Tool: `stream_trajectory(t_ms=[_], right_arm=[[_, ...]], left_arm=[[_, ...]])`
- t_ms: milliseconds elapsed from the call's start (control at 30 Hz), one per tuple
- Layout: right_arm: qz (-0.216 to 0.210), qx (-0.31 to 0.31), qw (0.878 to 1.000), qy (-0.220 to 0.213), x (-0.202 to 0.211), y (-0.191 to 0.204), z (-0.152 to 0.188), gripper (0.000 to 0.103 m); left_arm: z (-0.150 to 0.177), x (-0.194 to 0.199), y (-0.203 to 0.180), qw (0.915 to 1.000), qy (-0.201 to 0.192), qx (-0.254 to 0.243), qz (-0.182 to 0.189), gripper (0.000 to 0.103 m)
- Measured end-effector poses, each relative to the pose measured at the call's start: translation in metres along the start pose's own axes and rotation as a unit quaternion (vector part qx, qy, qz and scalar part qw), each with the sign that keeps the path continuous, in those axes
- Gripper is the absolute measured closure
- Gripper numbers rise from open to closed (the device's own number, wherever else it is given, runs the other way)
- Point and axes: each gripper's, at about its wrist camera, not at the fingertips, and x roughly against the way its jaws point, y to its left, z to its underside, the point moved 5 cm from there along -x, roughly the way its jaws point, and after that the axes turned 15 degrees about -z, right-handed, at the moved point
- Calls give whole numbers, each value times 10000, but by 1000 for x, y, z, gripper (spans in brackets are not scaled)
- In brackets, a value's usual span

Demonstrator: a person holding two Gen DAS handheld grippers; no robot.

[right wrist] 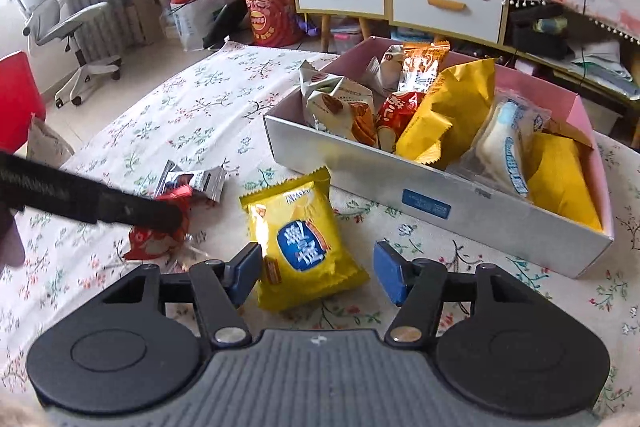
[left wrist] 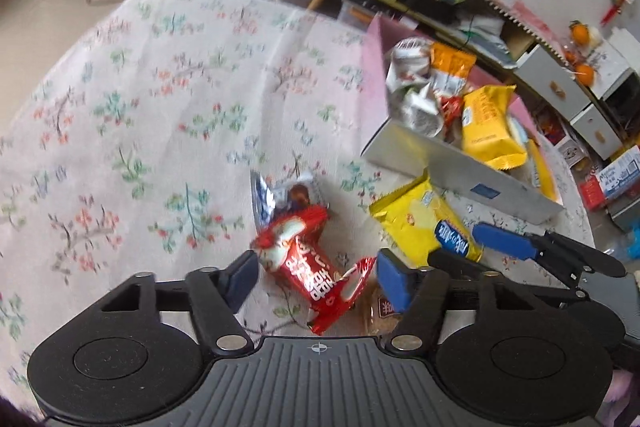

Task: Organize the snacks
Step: 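Grasp the red-white candy pack with the left tool while the right tool grasps the yellow biscuit pack, then carry the red-white pack in the left tool while the right tool carries the yellow pack over the box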

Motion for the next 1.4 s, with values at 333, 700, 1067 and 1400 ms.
stream_trajectory(t_ms=[333,700,1067,1400], right_arm=[[128,156,9997,114,-13,9,2,51],[171,182,9996,159,-7,13,2,62],[113,41,9999,57,5,9,-5,67],[112,-239,9981,-561,42,3,-24,67]], left_arm=[[2,-2,-4,9995,-120,-144,-245,61],[3,3,-1,9997,-102,-185,-140,77],[1,20,-3,9995,-272,-171,-35,77],[-9,33,-18,9986,-485,-123,147,77]])
